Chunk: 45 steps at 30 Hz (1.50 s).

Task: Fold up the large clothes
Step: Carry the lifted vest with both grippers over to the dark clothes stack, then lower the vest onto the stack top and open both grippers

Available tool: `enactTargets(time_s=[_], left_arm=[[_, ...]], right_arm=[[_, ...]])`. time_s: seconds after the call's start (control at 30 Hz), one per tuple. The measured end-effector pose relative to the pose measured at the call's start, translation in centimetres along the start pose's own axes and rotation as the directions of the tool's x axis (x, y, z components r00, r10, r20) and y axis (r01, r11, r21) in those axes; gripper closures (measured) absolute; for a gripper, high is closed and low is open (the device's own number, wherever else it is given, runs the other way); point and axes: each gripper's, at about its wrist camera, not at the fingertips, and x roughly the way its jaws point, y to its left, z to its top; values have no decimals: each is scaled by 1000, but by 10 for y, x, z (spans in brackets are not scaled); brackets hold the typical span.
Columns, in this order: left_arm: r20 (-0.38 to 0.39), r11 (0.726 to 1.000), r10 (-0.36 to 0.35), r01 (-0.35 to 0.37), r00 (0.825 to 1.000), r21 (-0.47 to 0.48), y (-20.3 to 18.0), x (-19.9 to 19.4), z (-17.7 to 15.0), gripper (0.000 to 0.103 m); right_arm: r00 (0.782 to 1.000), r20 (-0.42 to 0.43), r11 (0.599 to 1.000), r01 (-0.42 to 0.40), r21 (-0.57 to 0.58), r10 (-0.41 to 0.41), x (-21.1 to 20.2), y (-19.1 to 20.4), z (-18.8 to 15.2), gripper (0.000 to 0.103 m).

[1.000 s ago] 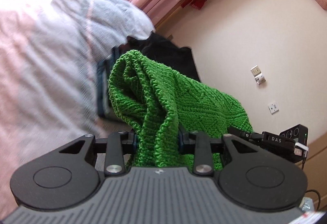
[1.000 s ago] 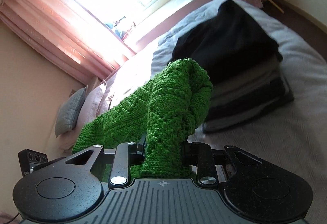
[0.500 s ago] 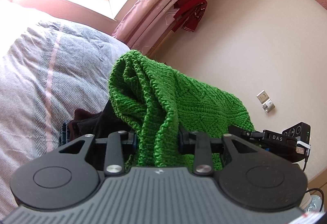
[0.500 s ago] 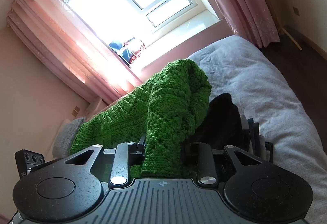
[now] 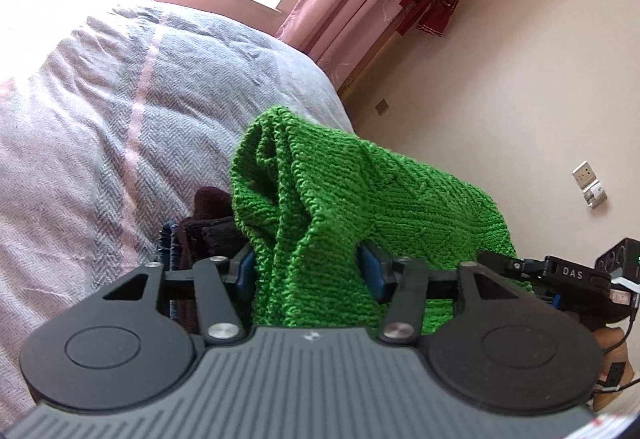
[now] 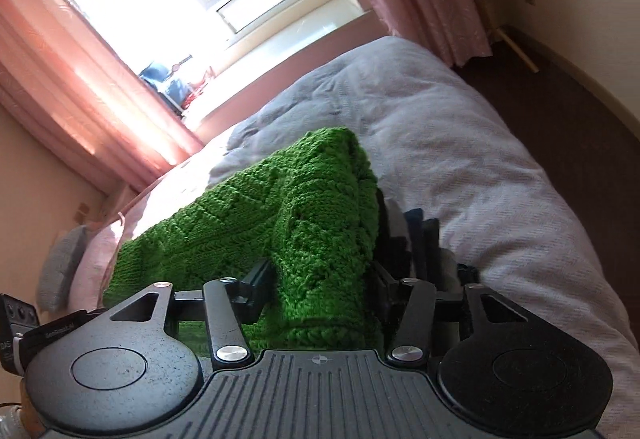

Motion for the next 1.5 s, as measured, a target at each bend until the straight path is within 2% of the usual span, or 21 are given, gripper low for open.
enactTargets(time_s=[0.1, 0.17, 0.27, 0.33, 0.4, 0.47, 0.53, 0.63, 0.73, 0.83, 0.93, 1.0, 1.1, 1.17, 1.37, 1.5], left_arm=[[27, 998, 21, -23, 999, 57, -4, -13, 6, 52], [93, 991, 65, -75, 994, 108, -11, -31, 11, 55], [206, 976, 120, -153, 971, 153, -29, -52, 22, 61], [226, 968, 127, -171, 966, 186, -48, -50, 29, 62], [217, 949, 131, -186, 967, 255, -69, -36, 29, 63], [178, 937, 160, -206, 971, 281, -76, -14, 25, 63], [137, 927, 223, -253, 965, 277, -70, 12, 17, 66], [114, 915, 265, -287, 957, 284, -56, 31, 4, 62], [109, 917, 276, -296, 955, 267, -55, 27, 3, 62], [124, 914, 267, -292, 956, 283, -66, 7, 0, 68], [149, 929, 187, -224, 971, 295, -78, -25, -17, 68], [148, 920, 170, -211, 974, 329, -83, -38, -35, 68], [125, 900, 208, -240, 970, 363, -82, -38, -66, 67], [112, 895, 231, -256, 967, 366, -78, -33, -79, 64], [98, 878, 273, -289, 957, 382, -85, -35, -81, 62], [87, 887, 287, -299, 954, 353, -90, -44, -78, 61]], right_arm=[[991, 97, 995, 99, -30, -96, -26, 8, 1, 52], [970, 183, 980, 176, -88, -158, -45, 24, 6, 52], [949, 280, 960, 204, -192, -145, -53, 53, 8, 52], [942, 303, 931, 234, -281, -145, -41, 73, 4, 53], [942, 288, 905, 266, -332, -172, -19, 82, -3, 60], [943, 242, 885, 303, -352, -227, 8, 78, -12, 68], [938, 196, 860, 341, -379, -286, 32, 67, -26, 68], [936, 175, 860, 350, -370, -306, 46, 52, -36, 68], [940, 169, 873, 338, -353, -296, 35, 49, -33, 68], [942, 200, 887, 324, -330, -270, 5, 56, -38, 68], [950, 232, 906, 277, -320, -209, -31, 66, -61, 68], [951, 232, 905, 273, -326, -203, -42, 71, -84, 68], [938, 236, 866, 330, -375, -255, -37, 74, -117, 68], [932, 219, 851, 355, -387, -289, -26, 74, -122, 68], [933, 207, 855, 353, -380, -294, -29, 79, -114, 68], [937, 223, 882, 331, -336, -267, -48, 82, -114, 65]])
